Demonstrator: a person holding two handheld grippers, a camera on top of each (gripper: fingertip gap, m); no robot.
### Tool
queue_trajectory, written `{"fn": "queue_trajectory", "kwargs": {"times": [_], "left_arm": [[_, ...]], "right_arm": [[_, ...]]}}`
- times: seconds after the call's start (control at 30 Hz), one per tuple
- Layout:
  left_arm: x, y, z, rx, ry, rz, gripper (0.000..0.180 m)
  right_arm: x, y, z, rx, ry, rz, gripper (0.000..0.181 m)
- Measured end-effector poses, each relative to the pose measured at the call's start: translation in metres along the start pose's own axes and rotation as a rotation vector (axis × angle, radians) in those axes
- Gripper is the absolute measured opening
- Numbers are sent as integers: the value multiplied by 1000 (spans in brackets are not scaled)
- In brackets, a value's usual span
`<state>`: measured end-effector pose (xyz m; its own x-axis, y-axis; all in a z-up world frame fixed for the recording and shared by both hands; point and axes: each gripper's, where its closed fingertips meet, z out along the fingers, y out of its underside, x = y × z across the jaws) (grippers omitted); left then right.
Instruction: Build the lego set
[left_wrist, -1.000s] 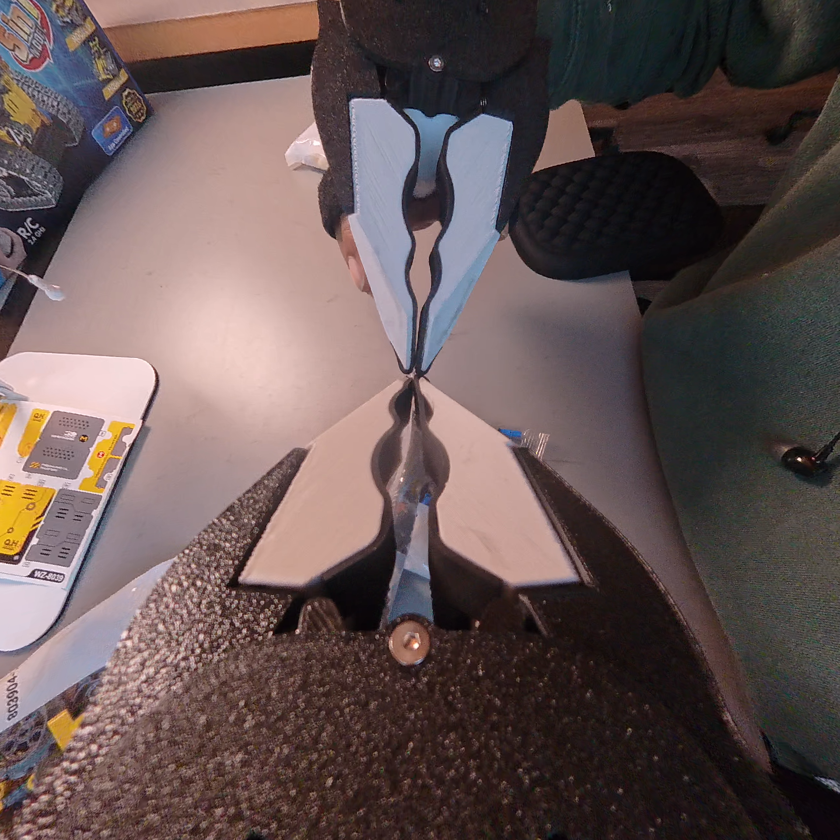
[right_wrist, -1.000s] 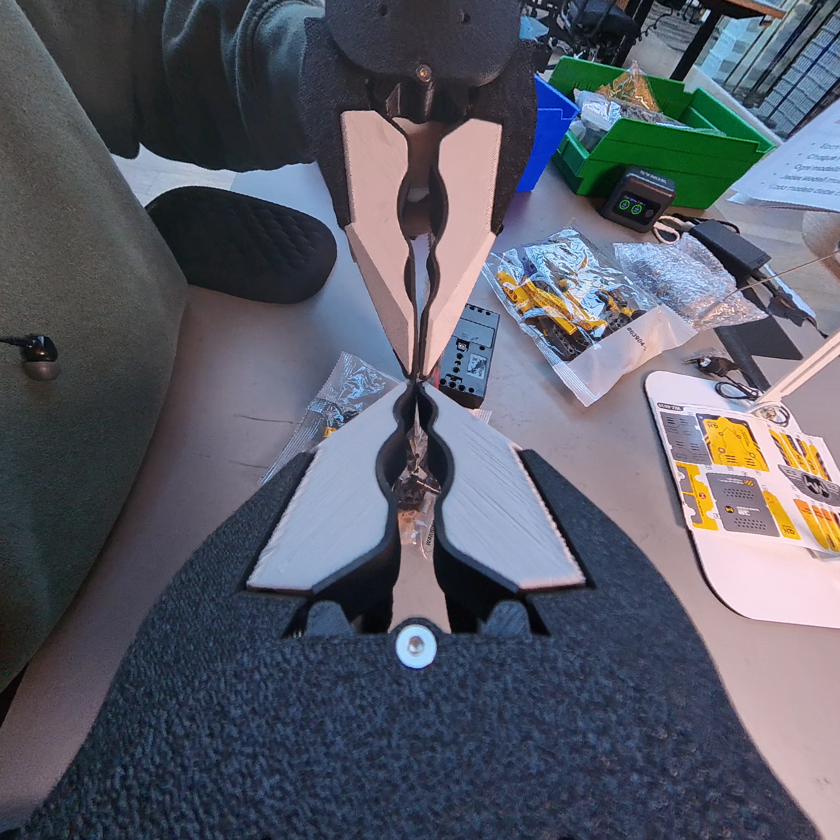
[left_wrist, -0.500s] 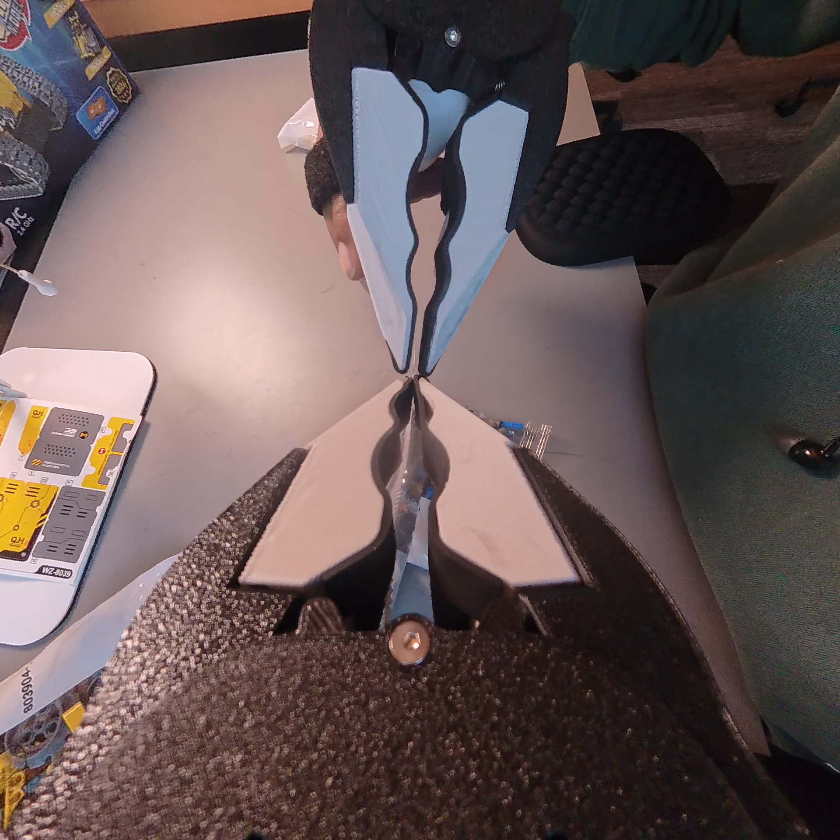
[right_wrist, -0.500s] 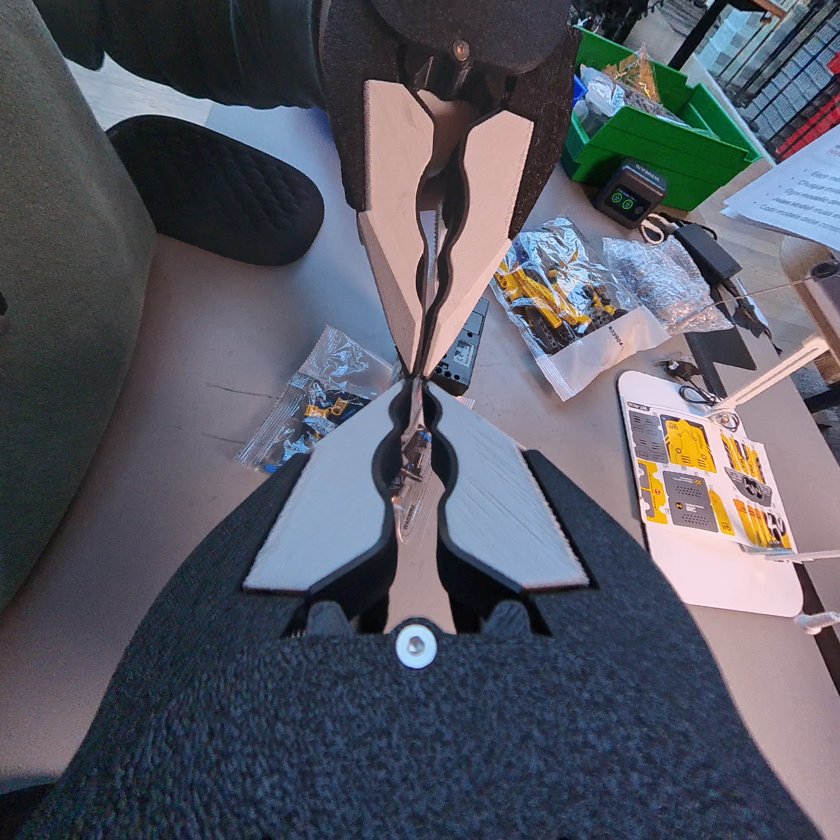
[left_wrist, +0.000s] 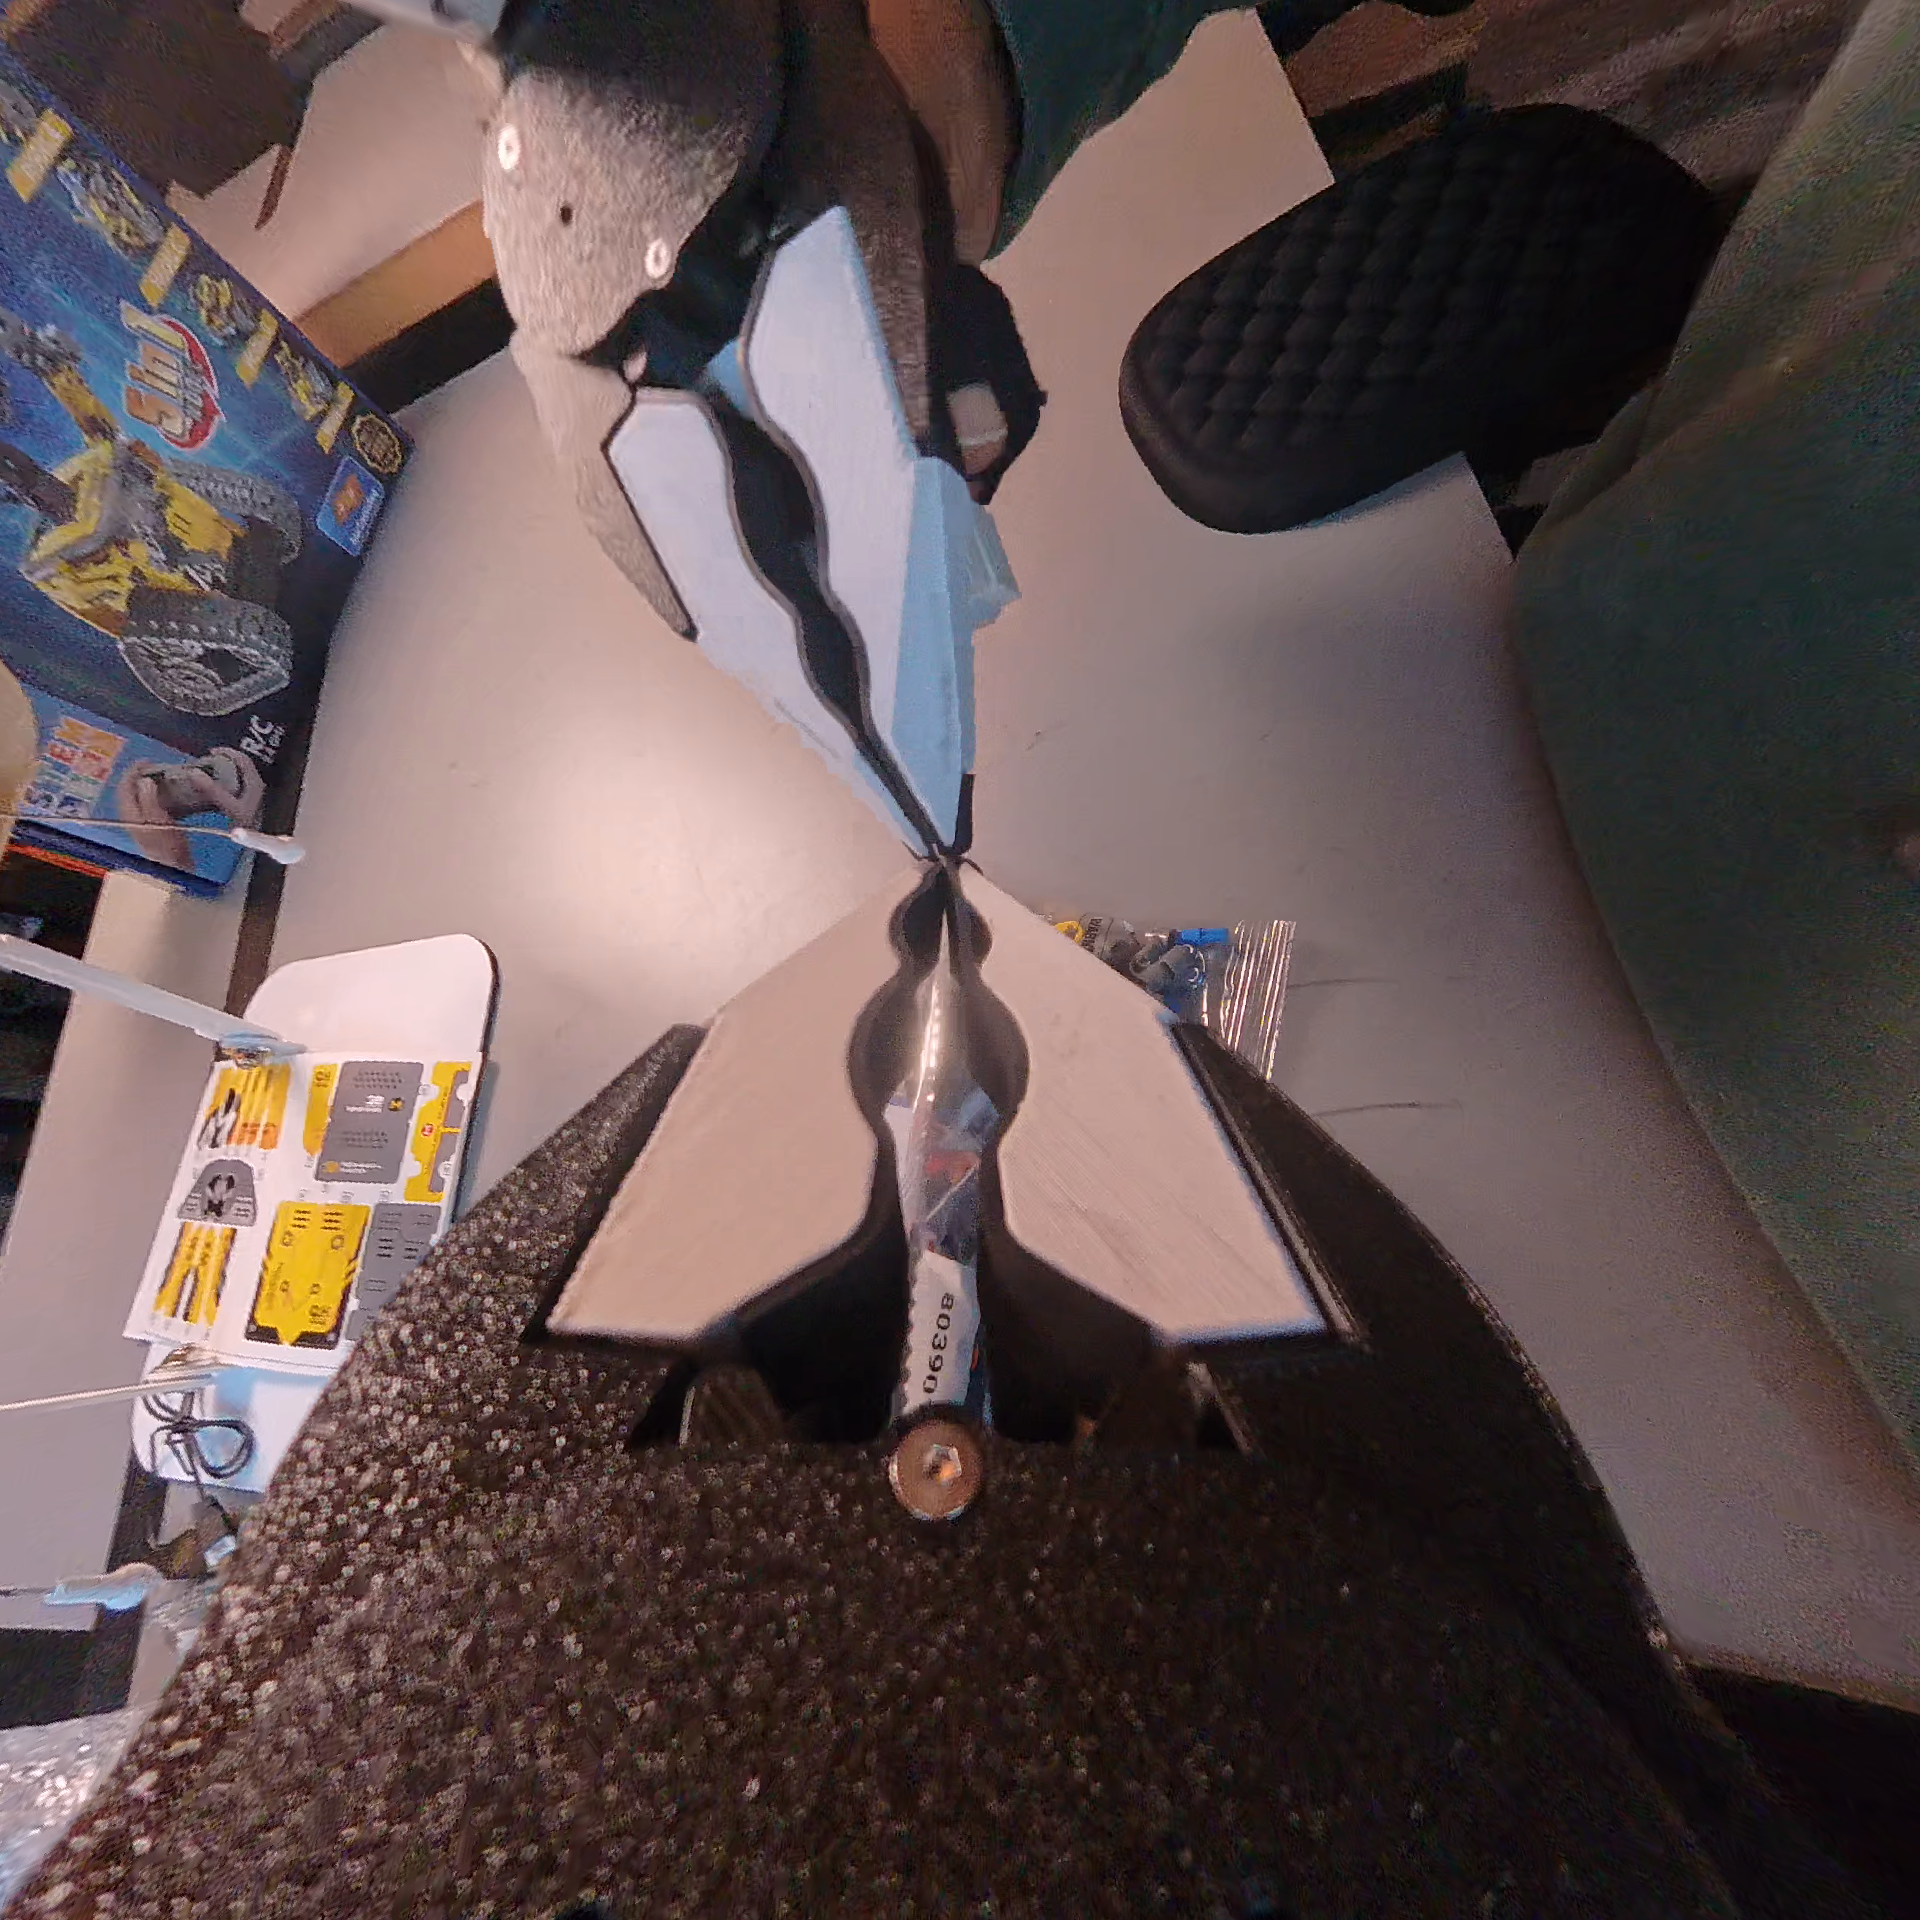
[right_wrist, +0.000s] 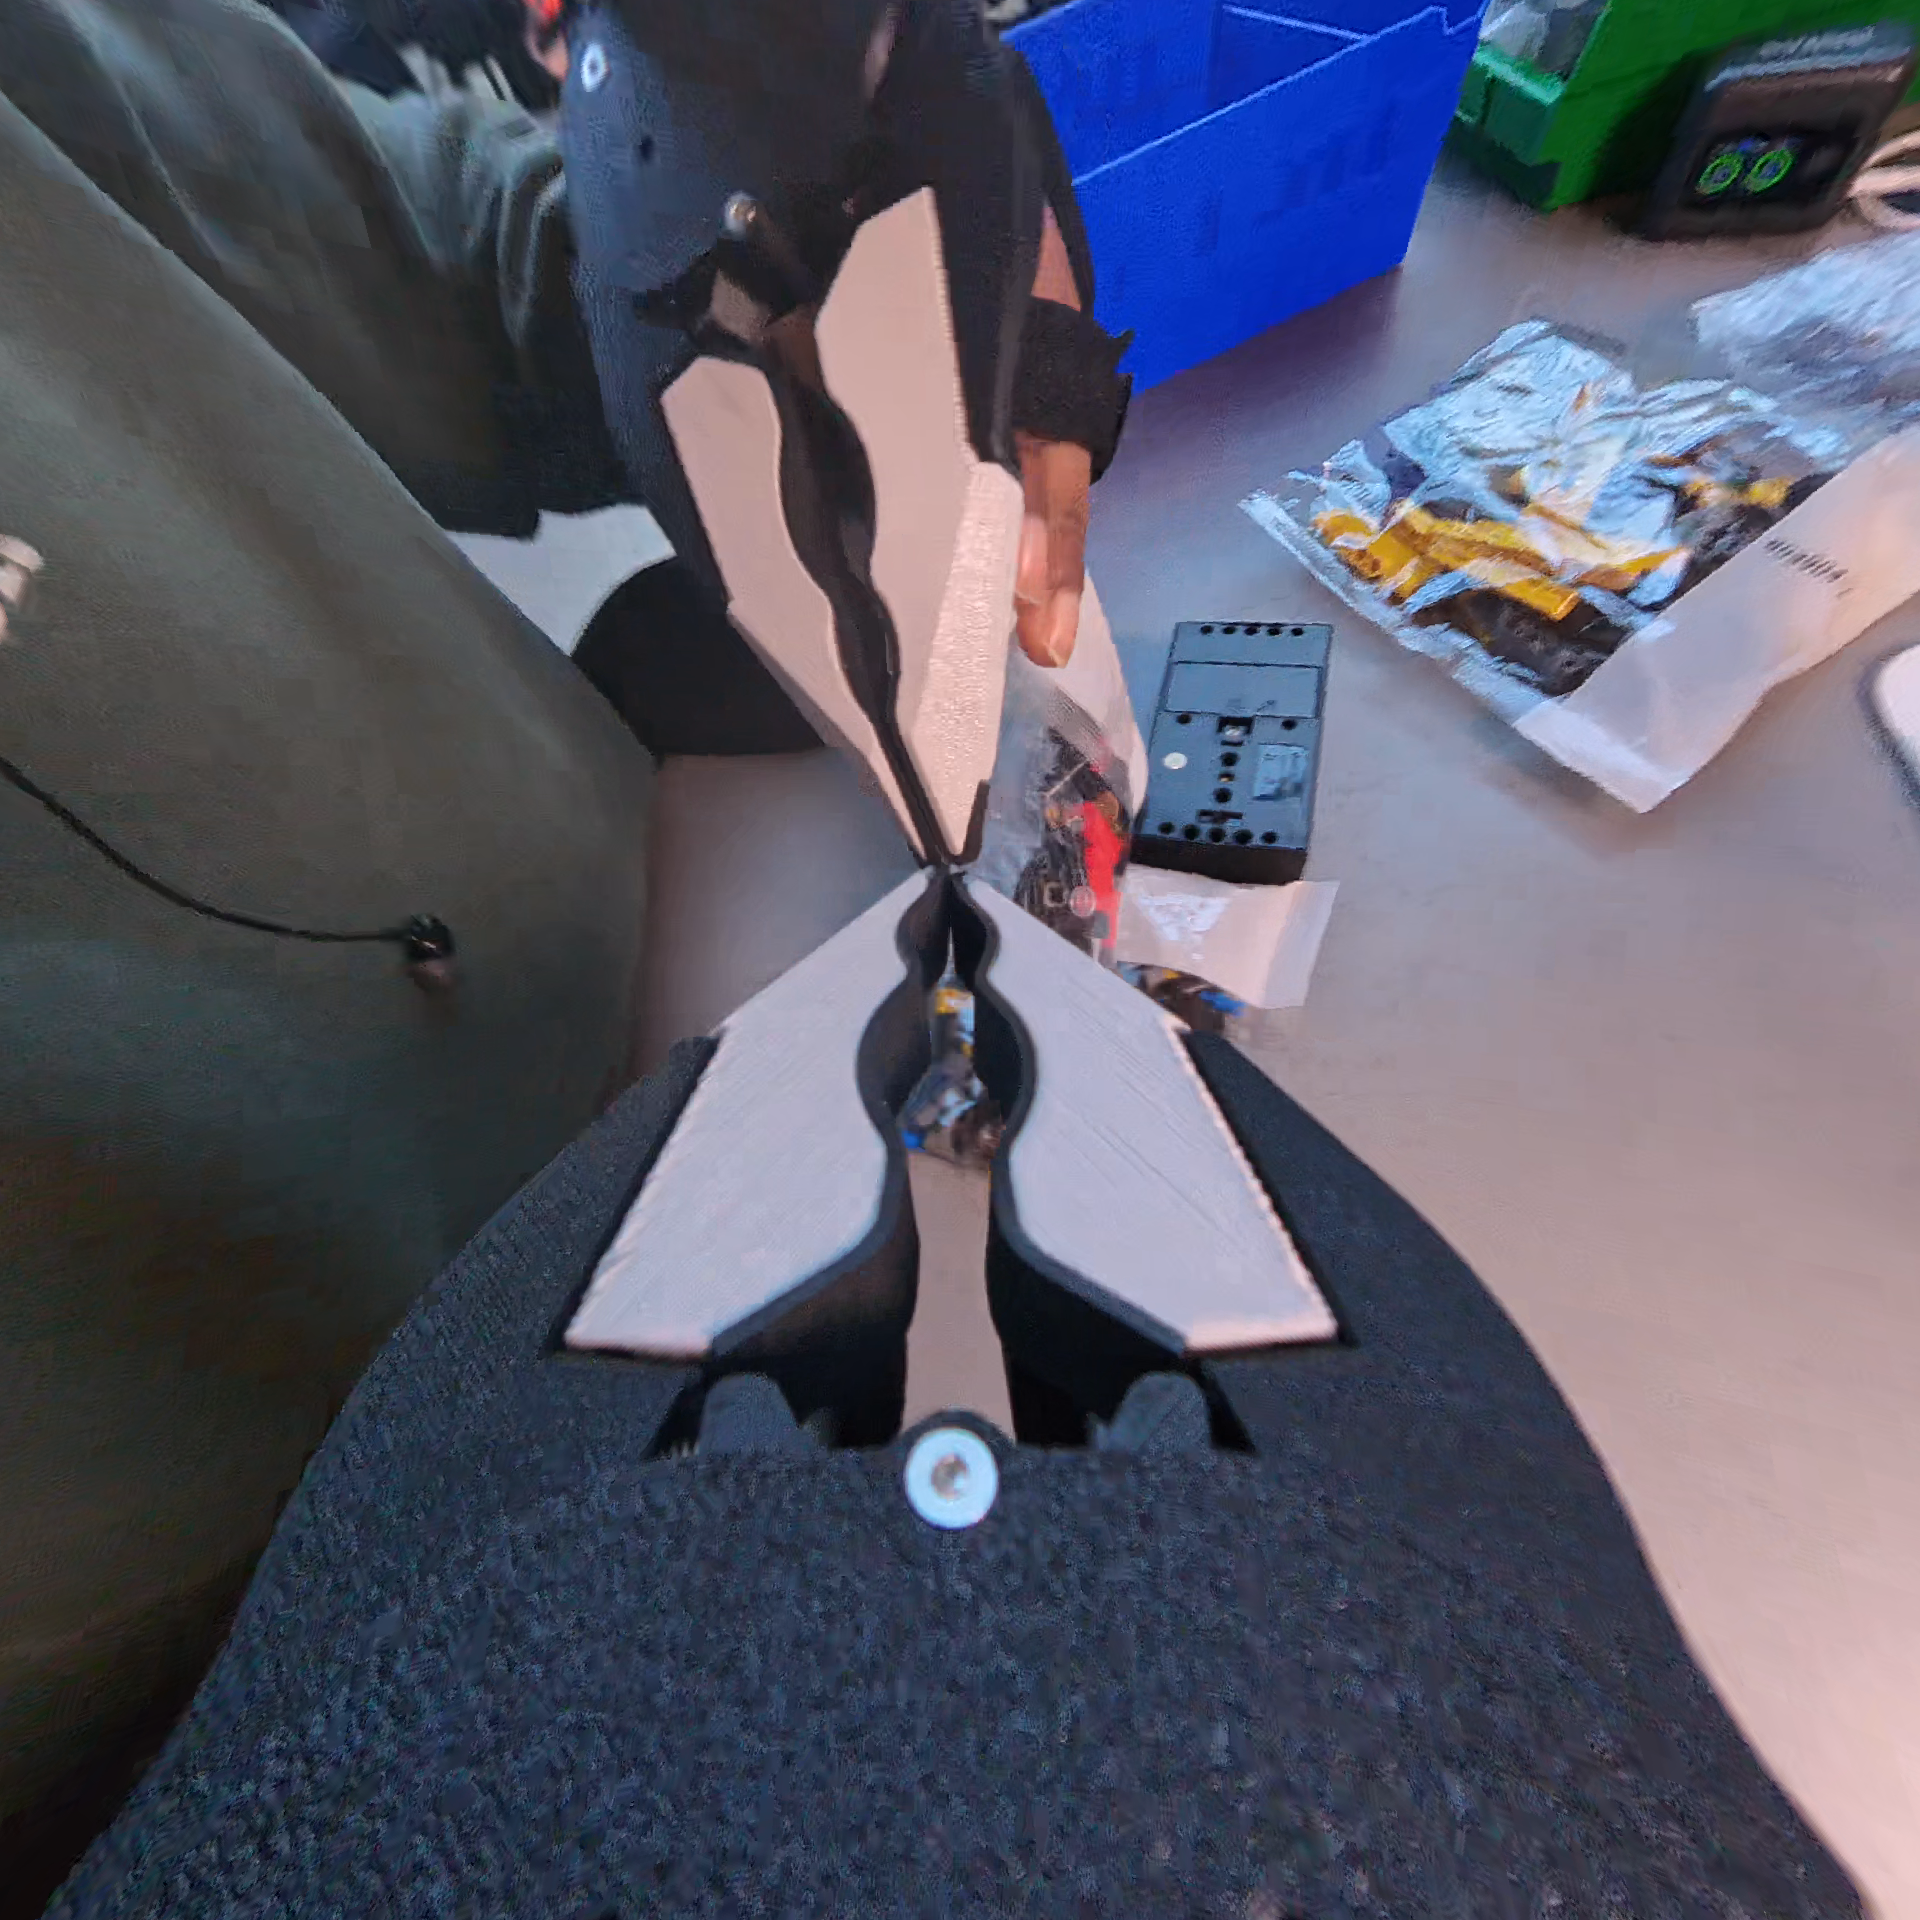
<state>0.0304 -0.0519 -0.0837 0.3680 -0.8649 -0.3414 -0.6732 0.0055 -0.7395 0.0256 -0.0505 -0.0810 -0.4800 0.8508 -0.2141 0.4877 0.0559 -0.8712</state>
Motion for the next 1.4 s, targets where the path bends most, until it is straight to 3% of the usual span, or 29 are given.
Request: {"fn": "queue_trajectory", "kwargs": {"times": [0.2, 0.43, 0.5, 0.53, 0.6, 0.67, 1.4], "left_arm": [[11, -4, -4, 28, -90, 107, 0], [28, 3, -2, 67, -166, 185, 0], [52, -30, -11, 262, -85, 167, 0], [56, -39, -13, 263, -105, 211, 0], [28, -27, -17, 150, -209, 223, 0], [5, -21, -30, 183, -233, 116, 0], [-7, 24, -11, 203, -204, -71, 0]], "right_arm": [[-14, 0, 4, 150, -259, 417, 0], [-24, 12, 17, 187, -365, 640, 0], [3, 33, 21, 156, -201, 670, 0], [22, 38, 13, 208, -180, 758, 0], [2, 32, 10, 203, -210, 640, 0], [-10, 19, 12, 198, -201, 574, 0], [22, 22, 3, 212, 12, 445, 0]]}}
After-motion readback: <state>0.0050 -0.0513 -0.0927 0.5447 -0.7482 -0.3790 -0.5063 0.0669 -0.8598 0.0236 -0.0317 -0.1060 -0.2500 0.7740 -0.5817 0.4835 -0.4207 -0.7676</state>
